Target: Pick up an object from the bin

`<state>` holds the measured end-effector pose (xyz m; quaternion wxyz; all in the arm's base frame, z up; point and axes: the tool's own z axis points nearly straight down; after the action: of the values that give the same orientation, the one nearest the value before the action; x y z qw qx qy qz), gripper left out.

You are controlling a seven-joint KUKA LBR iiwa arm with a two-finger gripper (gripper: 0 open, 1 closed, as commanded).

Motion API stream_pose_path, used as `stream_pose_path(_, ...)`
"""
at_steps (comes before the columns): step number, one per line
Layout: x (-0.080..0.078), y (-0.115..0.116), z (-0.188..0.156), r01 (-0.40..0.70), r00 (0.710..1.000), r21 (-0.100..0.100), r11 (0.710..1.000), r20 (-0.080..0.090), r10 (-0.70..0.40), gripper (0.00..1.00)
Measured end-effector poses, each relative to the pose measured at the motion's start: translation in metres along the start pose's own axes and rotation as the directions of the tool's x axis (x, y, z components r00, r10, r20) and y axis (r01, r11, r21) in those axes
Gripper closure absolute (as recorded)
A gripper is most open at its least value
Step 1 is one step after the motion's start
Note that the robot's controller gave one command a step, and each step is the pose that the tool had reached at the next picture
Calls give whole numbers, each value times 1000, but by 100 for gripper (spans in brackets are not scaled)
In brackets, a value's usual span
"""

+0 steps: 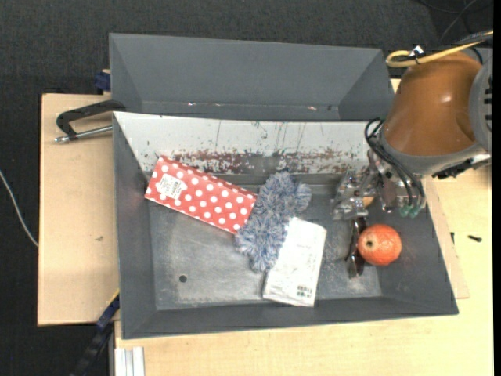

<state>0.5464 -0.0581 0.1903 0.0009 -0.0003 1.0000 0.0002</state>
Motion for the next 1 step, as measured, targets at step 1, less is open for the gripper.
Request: stream_pose_path(1, -4, 1, -33, 17, 1000, -1, 1000, -5, -17, 100)
